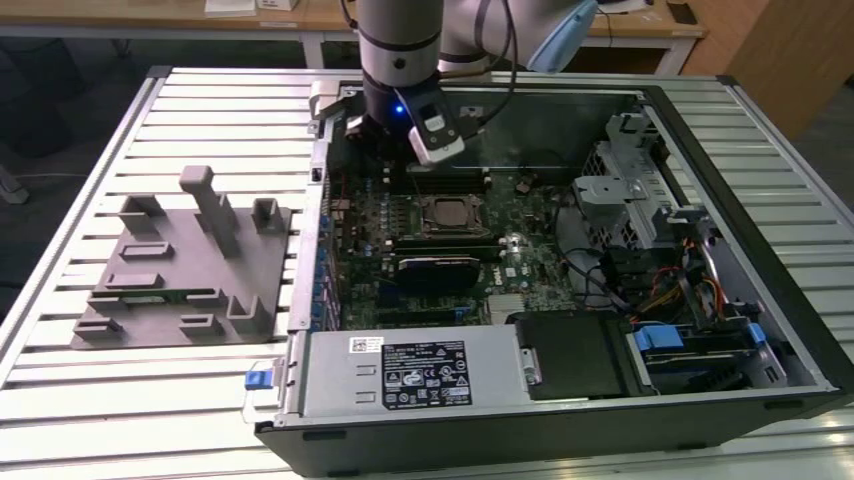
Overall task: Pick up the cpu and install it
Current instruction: 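Install the first cpu locking lever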
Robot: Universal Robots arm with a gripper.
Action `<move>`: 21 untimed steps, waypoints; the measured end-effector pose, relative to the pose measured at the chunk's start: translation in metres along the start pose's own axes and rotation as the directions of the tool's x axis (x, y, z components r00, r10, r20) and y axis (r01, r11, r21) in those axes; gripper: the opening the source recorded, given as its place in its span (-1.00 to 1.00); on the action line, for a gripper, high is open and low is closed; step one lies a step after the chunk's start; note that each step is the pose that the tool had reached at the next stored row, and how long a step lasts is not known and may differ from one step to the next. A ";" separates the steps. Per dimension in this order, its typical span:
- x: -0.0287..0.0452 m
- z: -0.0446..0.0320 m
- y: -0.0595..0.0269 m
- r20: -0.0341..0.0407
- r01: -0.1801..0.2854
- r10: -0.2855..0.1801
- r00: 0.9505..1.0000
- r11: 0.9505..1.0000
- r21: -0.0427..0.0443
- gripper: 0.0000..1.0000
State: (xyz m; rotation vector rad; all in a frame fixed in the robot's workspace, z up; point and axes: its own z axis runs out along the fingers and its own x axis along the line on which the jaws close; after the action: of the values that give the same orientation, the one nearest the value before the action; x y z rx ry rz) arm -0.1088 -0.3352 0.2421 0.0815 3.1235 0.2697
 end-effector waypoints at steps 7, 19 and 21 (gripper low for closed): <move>0.0000 -0.0029 0.0005 -0.001 0.000 0.000 1.000 1.000 -0.028 -0.79; -0.0075 -0.0030 0.0009 -0.001 0.000 0.000 1.000 0.999 -0.032 -0.79; -0.0105 -0.0030 0.0011 -0.001 0.000 0.000 1.000 0.999 -0.032 -0.79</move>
State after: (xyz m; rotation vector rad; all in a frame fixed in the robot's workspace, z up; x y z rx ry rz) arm -0.0983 -0.3352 0.2453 0.0814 3.1190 0.3200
